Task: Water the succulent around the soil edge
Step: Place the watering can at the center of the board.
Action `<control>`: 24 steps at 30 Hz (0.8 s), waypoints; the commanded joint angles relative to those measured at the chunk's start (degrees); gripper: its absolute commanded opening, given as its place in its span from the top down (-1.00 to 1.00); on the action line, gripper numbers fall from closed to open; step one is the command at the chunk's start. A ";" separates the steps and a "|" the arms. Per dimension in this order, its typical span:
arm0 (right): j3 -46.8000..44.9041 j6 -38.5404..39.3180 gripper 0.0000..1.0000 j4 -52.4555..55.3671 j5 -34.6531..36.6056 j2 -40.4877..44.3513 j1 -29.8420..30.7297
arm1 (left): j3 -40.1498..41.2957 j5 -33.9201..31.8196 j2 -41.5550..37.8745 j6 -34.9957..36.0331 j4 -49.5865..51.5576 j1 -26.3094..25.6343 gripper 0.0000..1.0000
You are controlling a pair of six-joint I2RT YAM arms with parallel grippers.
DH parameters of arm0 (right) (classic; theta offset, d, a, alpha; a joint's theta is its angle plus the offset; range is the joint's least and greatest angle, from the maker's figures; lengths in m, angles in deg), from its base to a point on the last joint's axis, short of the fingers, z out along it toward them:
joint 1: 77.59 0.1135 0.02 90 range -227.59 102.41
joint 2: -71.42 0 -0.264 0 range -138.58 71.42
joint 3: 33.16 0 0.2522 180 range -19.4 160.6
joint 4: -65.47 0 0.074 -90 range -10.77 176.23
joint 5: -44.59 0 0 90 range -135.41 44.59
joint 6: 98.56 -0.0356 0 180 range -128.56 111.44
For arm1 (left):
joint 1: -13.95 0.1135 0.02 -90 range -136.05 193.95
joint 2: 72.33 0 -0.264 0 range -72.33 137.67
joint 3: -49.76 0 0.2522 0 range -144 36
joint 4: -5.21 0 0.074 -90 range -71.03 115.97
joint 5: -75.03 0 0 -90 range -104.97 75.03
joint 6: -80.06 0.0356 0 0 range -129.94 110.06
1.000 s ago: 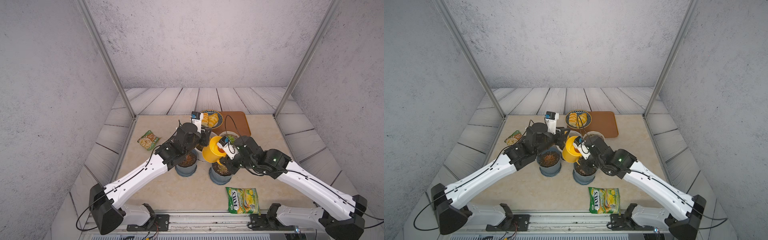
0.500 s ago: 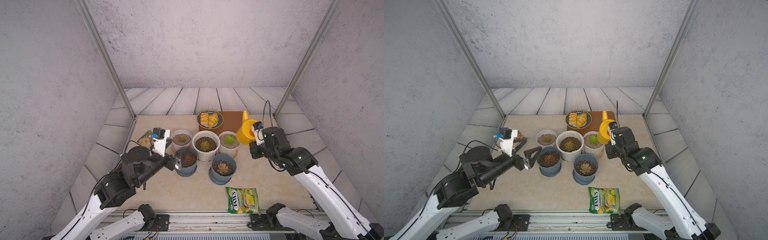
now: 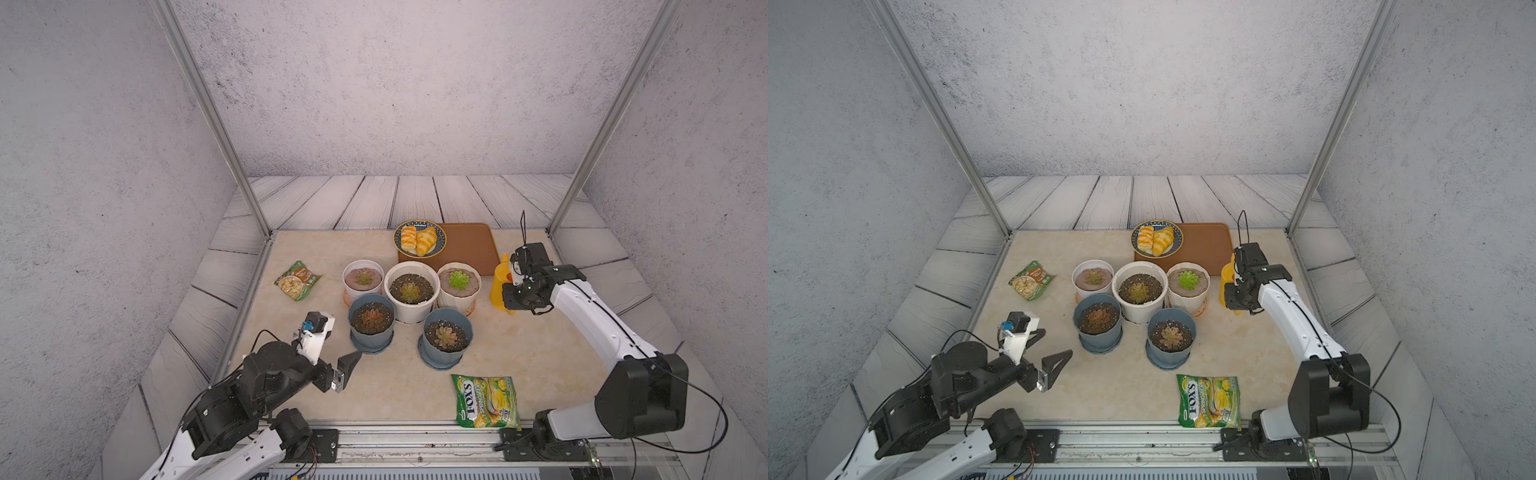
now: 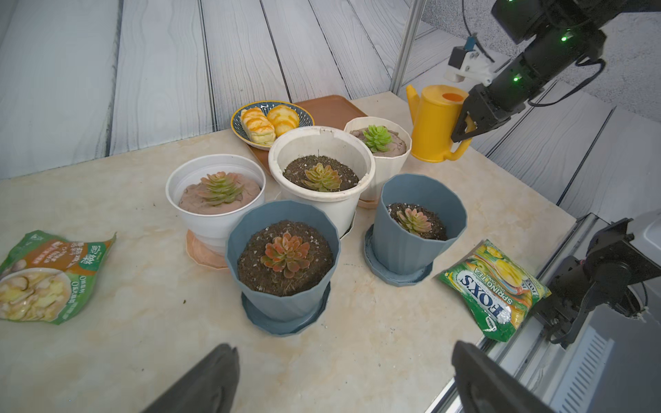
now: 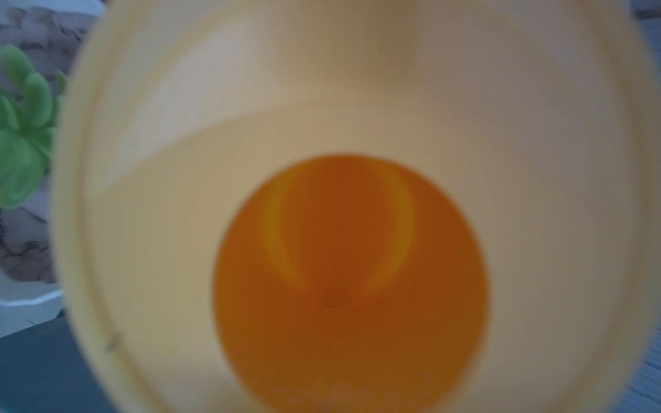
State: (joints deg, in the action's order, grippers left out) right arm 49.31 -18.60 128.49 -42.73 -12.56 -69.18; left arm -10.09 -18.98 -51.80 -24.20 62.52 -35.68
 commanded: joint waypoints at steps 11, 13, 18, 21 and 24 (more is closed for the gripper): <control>-3.94 2.03 0.98 -9.74 -1.95 -6.39 -0.68 | 0.73 -0.32 -3.67 1.78 -0.59 0.15 -0.97; -3.89 3.38 0.98 -12.66 -1.45 -6.86 -0.76 | 0.69 -0.21 -3.56 1.78 -0.45 0.14 -0.97; -1.25 7.06 0.91 -15.02 -0.36 -11.09 -0.99 | 0.67 -0.90 -3.78 1.78 -0.18 0.14 -0.97; 1.85 8.38 0.78 -12.90 -1.63 -14.66 -1.80 | 0.73 -1.17 -4.00 1.78 -0.15 0.14 -0.97; 3.39 8.90 0.46 -11.71 -2.15 -16.14 -2.14 | 0.73 -1.26 -3.84 1.73 -0.04 0.14 -0.97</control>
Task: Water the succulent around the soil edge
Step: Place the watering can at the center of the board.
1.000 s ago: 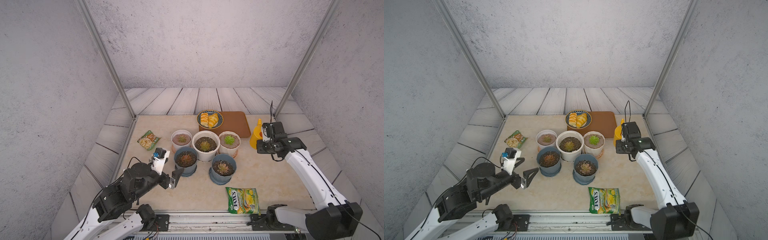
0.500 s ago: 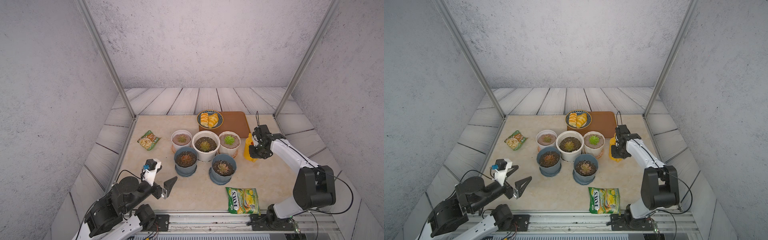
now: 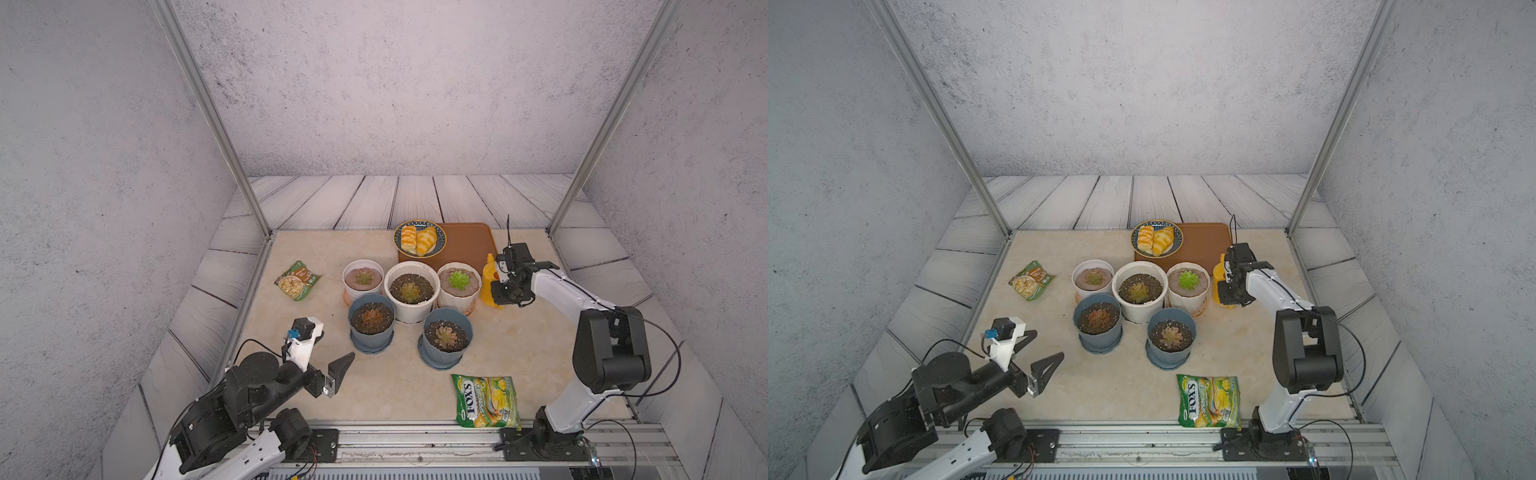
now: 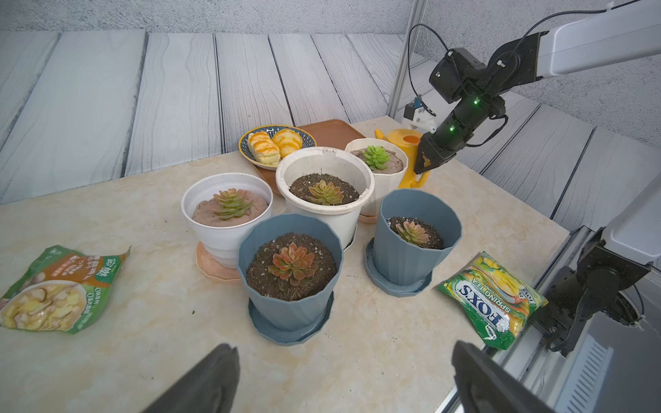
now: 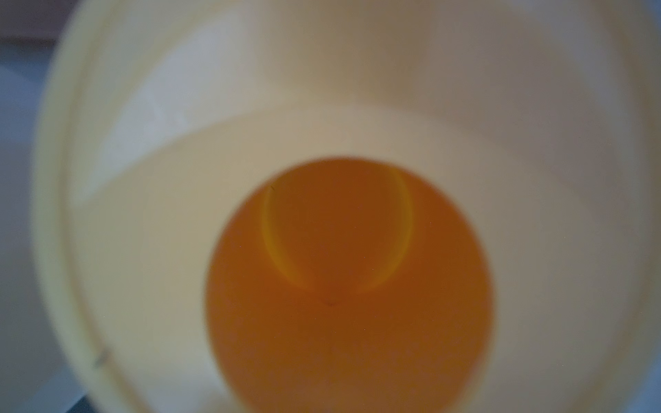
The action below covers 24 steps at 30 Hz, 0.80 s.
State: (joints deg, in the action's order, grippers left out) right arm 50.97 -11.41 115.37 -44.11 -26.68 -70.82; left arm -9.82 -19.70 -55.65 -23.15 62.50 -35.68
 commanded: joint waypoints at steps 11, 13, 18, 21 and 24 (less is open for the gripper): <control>-11.05 -3.49 -0.99 -9.22 2.88 15.98 -0.76 | 0.47 -0.45 -0.08 0.91 -0.18 0.21 -0.97; -15.74 -3.91 -0.99 -14.31 3.18 21.05 -0.62 | 0.47 -0.41 -0.07 0.91 -0.02 0.14 -0.97; -30.26 -3.71 -0.99 -31.69 4.72 33.81 -0.66 | 0.47 -0.95 -0.30 0.75 0.02 0.14 -0.97; -43.39 0.57 -0.99 -50.78 5.31 38.65 -0.69 | 0.71 -1.40 -0.51 0.82 -0.02 0.14 -0.97; -54.88 3.63 -0.99 -68.85 6.05 40.18 -0.66 | 0.95 -1.72 -0.83 0.90 -0.20 0.14 -0.97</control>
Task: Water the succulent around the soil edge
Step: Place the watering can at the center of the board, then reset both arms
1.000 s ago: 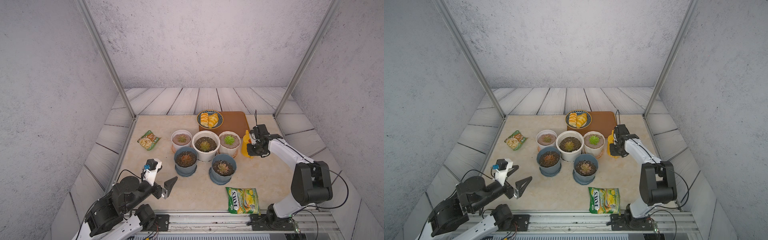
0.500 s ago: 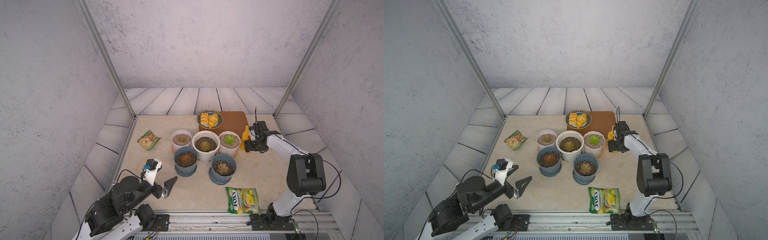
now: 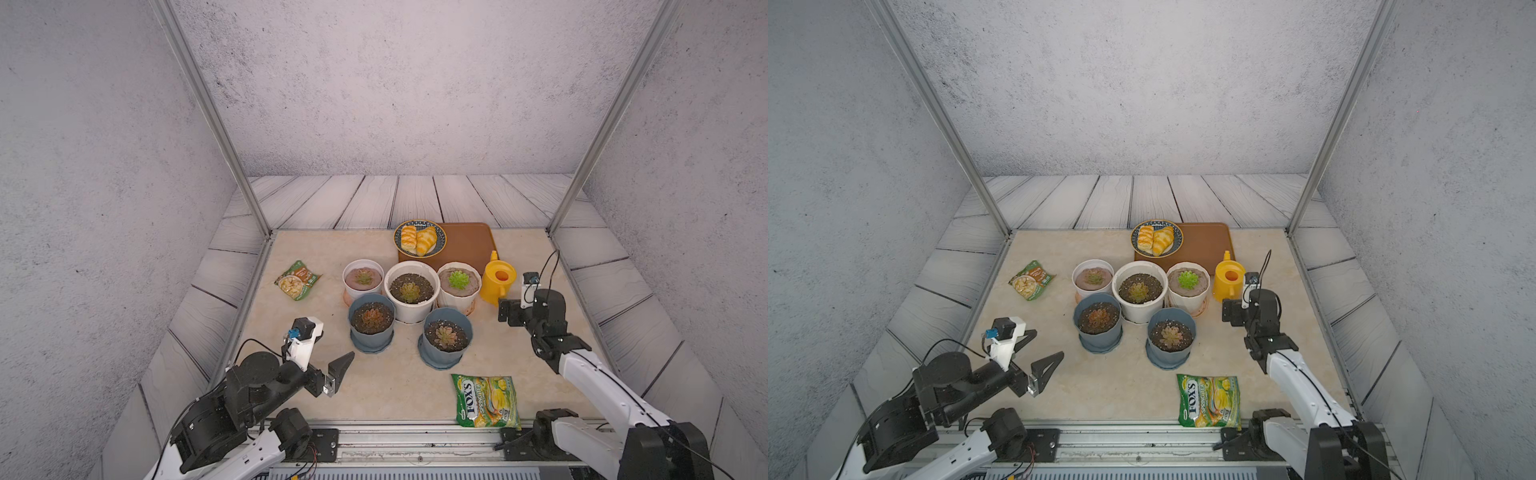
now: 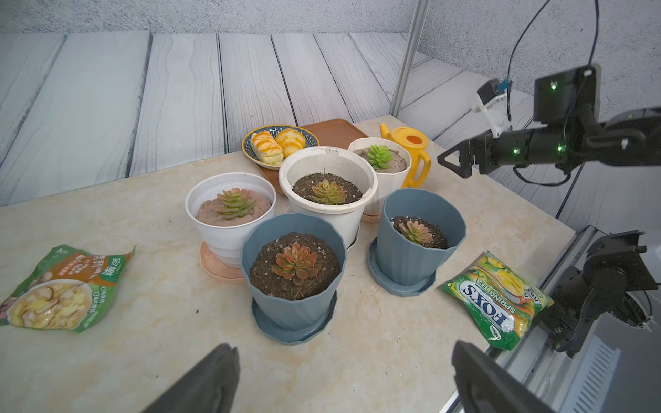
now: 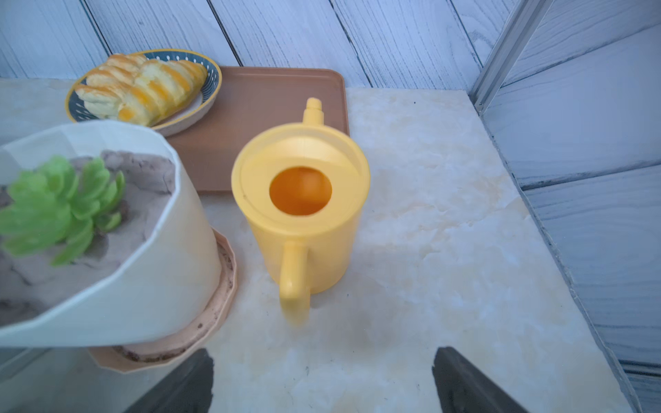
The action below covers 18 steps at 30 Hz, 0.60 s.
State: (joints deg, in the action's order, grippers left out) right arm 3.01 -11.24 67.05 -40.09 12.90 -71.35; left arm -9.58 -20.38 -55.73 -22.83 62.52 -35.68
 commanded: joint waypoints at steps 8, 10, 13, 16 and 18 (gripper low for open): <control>-10.97 5.79 -0.99 -34.69 0.52 -8.71 -0.15 | 1.61 -2.18 -0.44 1.16 -1.10 0.14 -0.97; -10.82 4.60 -0.99 -40.43 0.62 -12.88 -0.10 | 1.72 -2.51 -0.05 1.27 -1.19 0.14 -0.97; -10.29 5.19 -0.99 -46.56 1.28 -19.59 -0.13 | 1.73 -3.32 0.36 1.28 -1.02 0.15 -0.97; -11.61 4.35 -0.99 -58.27 5.26 -28.21 -0.10 | 1.97 -4.05 0.47 1.22 -1.06 0.15 -0.97; -12.89 3.44 -0.99 -68.46 8.10 -34.49 -0.10 | 2.21 -4.49 0.56 1.39 -1.23 0.15 -0.97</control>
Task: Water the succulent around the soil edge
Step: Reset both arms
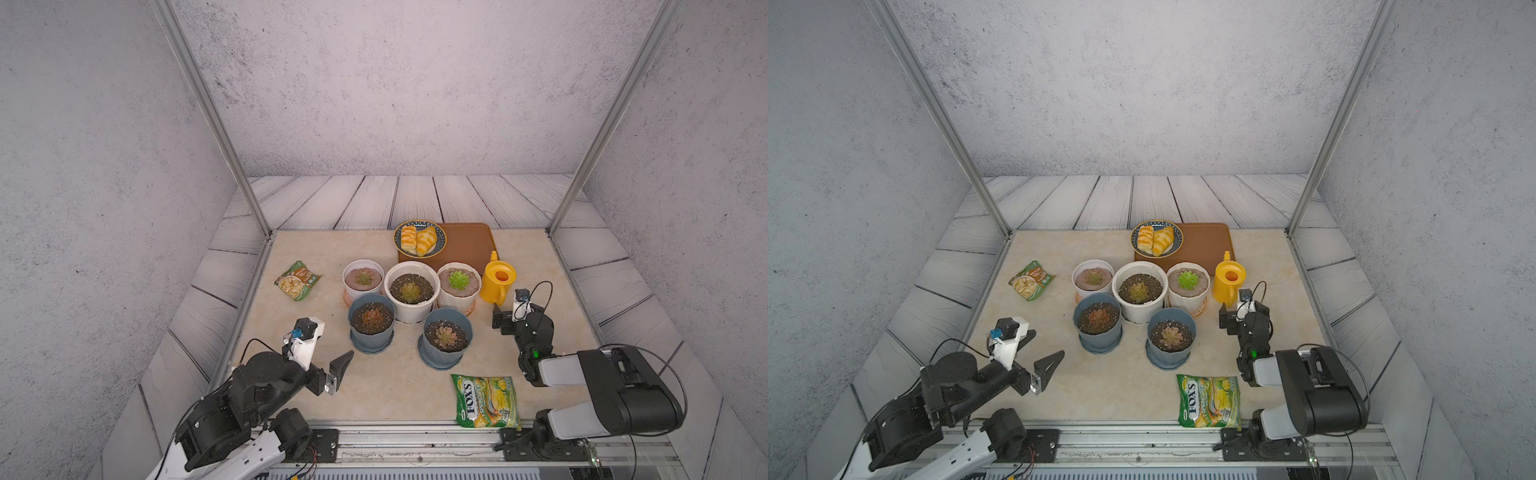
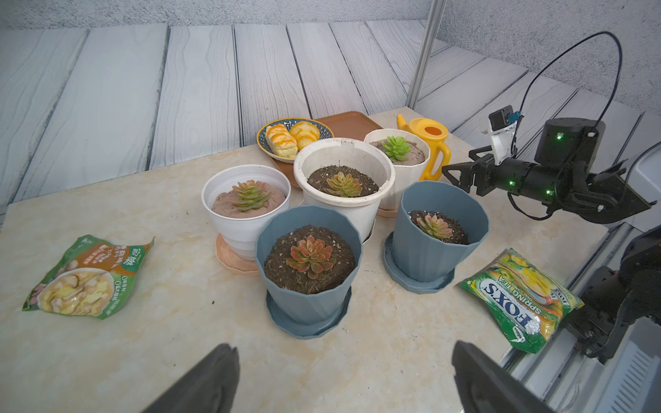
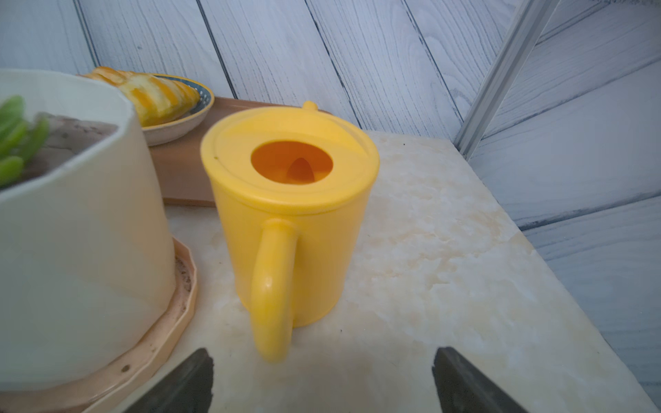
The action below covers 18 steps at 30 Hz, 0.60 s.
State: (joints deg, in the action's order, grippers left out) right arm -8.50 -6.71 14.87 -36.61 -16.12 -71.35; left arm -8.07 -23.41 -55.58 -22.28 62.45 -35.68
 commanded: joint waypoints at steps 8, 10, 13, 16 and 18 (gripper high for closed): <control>4.70 -1.69 -0.99 -3.10 6.66 -3.29 -0.06 | 1.01 -3.74 1.51 1.24 -1.36 0.14 -0.97; 5.68 -1.73 -0.99 -1.35 7.05 -3.31 -0.14 | 1.10 -4.75 1.84 1.26 -1.38 0.16 -0.97; 9.24 -2.71 -0.99 6.28 9.29 -2.85 -0.09 | 1.26 -6.49 2.31 1.48 -1.38 0.14 -0.97; 11.52 -3.97 -0.99 11.10 10.32 -2.48 -0.70 | 1.79 -8.18 2.66 2.02 -1.89 0.15 -0.97; 11.68 -3.93 -0.99 10.23 10.29 -3.10 -0.62 | 2.29 -8.98 2.74 2.75 -2.58 0.14 -0.97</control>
State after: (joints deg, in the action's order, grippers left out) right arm 2.66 -9.32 21.65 -28.48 -19.42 -71.72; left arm -6.74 -29.84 -53.24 -20.97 61.99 -35.68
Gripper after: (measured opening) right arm 0.994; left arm 0.984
